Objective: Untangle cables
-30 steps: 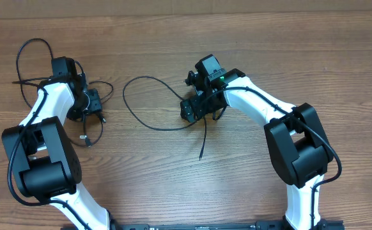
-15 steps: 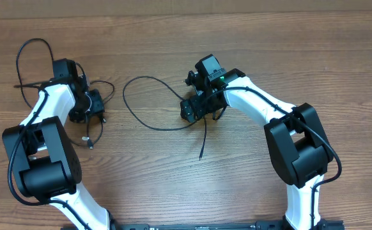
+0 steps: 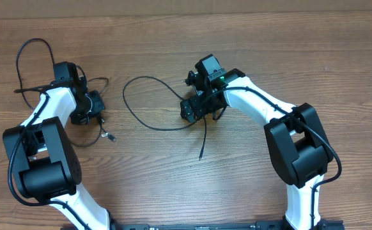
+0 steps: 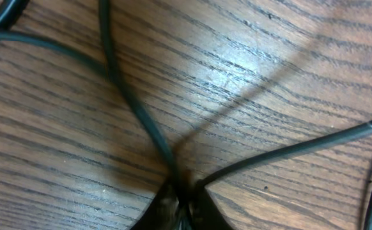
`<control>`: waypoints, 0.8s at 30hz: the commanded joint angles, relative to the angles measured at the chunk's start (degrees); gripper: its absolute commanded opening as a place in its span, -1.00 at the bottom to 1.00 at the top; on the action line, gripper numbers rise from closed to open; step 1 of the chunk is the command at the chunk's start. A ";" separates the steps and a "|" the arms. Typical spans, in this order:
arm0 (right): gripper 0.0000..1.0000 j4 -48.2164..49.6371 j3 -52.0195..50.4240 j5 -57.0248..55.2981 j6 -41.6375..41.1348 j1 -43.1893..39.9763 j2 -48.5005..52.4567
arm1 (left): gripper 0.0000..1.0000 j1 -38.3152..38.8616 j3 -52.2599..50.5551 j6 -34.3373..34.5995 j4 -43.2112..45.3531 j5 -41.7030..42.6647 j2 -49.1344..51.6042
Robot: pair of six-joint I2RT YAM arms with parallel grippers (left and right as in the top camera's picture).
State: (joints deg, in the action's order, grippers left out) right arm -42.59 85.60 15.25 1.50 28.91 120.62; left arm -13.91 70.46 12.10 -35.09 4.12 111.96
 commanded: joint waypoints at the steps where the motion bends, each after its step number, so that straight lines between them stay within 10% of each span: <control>1: 0.99 0.33 -0.63 0.46 -0.02 0.00 0.26 | -0.91 0.11 -1.09 0.33 -0.20 0.44 -0.63; 12: 1.00 0.33 -0.63 0.48 -0.02 0.00 0.26 | -0.92 0.11 1.92 -7.37 -1.84 5.49 -2.69; 24: 1.00 0.33 -0.63 0.48 -0.02 0.00 0.26 | -0.91 0.11 1.95 -5.46 -5.51 -16.06 -19.15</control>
State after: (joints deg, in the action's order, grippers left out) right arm -42.57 85.60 15.22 1.50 28.91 120.62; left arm -13.91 70.81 5.85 -40.32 -4.14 96.47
